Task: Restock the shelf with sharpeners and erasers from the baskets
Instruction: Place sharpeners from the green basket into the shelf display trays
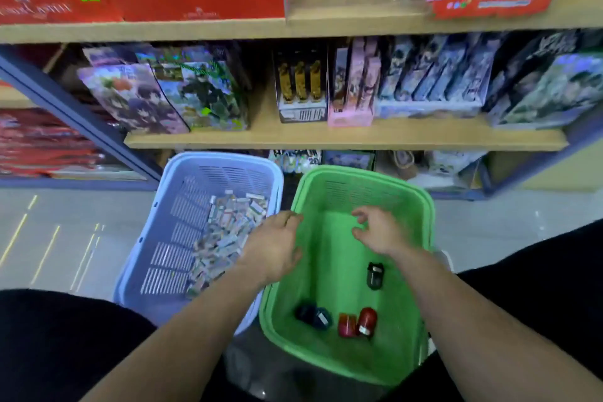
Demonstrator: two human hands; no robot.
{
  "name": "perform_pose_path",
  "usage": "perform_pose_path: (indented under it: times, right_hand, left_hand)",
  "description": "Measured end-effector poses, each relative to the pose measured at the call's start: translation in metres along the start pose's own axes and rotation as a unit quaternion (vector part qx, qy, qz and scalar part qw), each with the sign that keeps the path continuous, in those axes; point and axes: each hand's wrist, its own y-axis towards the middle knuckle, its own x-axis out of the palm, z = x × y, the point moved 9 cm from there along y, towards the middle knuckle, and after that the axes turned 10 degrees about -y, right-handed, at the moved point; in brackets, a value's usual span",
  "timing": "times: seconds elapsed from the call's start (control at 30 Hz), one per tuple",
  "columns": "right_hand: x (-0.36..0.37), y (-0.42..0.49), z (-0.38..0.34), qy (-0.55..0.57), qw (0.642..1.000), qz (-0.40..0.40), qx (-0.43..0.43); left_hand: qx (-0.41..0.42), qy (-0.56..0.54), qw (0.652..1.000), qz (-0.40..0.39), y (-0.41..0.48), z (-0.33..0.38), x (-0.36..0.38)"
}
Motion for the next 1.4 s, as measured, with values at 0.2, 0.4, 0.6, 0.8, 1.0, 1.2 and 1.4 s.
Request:
perform_pose_path:
  times: [0.2,0.4,0.6,0.8,1.0,1.2,1.4]
  right_hand:
    - [0.116,0.028,0.056,0.025,0.987,-0.06,0.144]
    - [0.193,0.015,0.102,0.009,0.969,-0.046,0.244]
    - [0.226,0.009,0.098,0.05,0.975,-0.036,0.214]
    - [0.243,0.004,0.085,0.142,0.966,-0.096,0.195]
    - [0.265,-0.001,0.027,0.163,0.961,-0.211,0.072]
    - [0.284,-0.016,0.022,-0.007,0.973,-0.232,-0.02]
    - [0.289,-0.01,0.006,-0.03,0.972,-0.225,-0.066]
  left_hand:
    - [-0.007,0.031,0.999,0.044,0.017,-0.018,0.027]
    - [0.072,0.038,0.984,0.158,0.016,-0.036,0.043]
    - [0.08,-0.006,0.976,0.204,0.02,-0.037,0.038]
    - [0.075,-0.015,0.975,0.208,0.019,-0.038,0.038]
    - [0.068,-0.005,0.976,0.207,0.019,-0.038,0.038]
    - [0.066,-0.003,0.976,0.208,0.019,-0.038,0.038]
    - [0.07,0.0,0.975,0.211,0.019,-0.037,0.037]
